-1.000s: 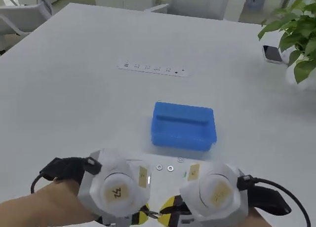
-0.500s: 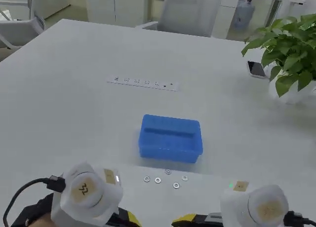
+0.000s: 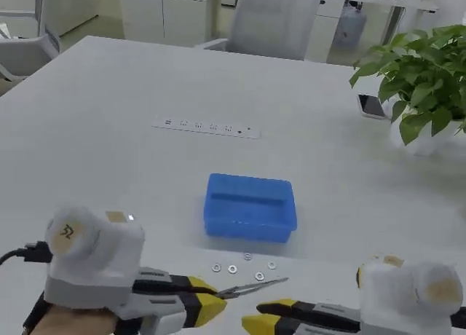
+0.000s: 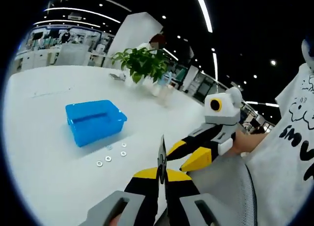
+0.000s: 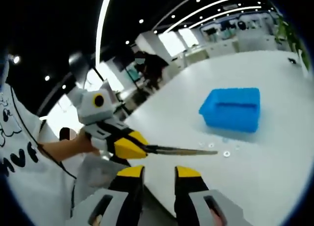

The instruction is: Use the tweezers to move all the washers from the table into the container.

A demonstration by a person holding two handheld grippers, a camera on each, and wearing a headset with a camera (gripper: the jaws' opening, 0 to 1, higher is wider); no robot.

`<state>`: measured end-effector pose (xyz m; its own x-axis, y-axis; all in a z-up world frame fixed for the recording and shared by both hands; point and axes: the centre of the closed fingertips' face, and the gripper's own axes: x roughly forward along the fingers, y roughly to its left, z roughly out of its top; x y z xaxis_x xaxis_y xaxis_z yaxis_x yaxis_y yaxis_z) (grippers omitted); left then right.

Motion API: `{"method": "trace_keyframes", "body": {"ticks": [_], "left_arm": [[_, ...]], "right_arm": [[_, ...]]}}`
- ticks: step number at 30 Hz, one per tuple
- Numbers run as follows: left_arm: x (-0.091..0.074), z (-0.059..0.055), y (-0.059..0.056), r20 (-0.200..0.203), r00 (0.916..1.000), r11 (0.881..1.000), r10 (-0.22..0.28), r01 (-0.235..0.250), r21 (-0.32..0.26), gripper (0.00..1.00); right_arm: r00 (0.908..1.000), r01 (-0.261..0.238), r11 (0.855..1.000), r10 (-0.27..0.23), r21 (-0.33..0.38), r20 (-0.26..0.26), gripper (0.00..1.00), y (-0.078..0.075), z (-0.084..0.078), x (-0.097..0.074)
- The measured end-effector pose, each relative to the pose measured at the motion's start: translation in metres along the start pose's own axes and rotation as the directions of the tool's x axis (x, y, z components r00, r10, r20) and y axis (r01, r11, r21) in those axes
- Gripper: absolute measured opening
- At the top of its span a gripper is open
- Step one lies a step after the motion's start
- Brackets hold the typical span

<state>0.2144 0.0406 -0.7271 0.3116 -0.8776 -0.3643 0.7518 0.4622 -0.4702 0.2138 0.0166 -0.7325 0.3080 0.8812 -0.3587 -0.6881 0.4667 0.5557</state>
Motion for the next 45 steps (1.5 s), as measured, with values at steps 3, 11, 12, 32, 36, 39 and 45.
{"method": "trace_keyframes", "body": {"ticks": [3, 11, 12, 32, 36, 39, 45], "left_arm": [[-0.003, 0.013, -0.013, 0.034, 0.9966, 0.997, -0.075, 0.076, -0.021, 0.0], [-0.004, 0.038, -0.028, 0.165, 0.954, 0.95, -0.25, 0.275, -0.148, 0.0], [-0.004, 0.039, -0.028, 0.172, 0.9523, 0.949, -0.252, 0.278, -0.146, 0.0], [0.009, 0.021, -0.001, 0.112, 0.9903, 0.994, -0.083, 0.091, -0.064, 0.12], [-0.006, 0.013, 0.023, 0.113, 0.9848, 0.991, 0.132, -0.131, -0.021, 0.17], [-0.022, 0.005, 0.04, 0.113, 0.9455, 0.952, 0.305, -0.304, -0.029, 0.25], [-0.043, -0.003, 0.054, 0.136, 0.883, 0.893, 0.449, -0.442, -0.08, 0.46]], "right_arm": [[0.9976, -0.013, 1.0, 0.014, -0.008, 0.067, 0.23, 0.002, 0.02, -0.006], [0.9685, -0.127, 0.992, 0.128, -0.02, 0.213, 0.11, 0.024, 0.057, -0.022], [0.9662, -0.137, 0.99, 0.138, -0.024, 0.217, 0.11, 0.026, 0.059, -0.022], [0.987, -0.04, 0.997, 0.05, -0.066, 0.152, 0.01, 0.013, 0.06, -0.001], [0.9867, 0.08, 0.988, -0.059, -0.135, 0.152, 0.02, -0.013, 0.065, 0.011], [0.9857, 0.14, 0.975, -0.121, -0.174, 0.118, 0.02, -0.03, 0.062, 0.023], [0.979, 0.204, 0.938, -0.198, -0.279, 0.049, 0.03, -0.056, 0.054, 0.05]]}}
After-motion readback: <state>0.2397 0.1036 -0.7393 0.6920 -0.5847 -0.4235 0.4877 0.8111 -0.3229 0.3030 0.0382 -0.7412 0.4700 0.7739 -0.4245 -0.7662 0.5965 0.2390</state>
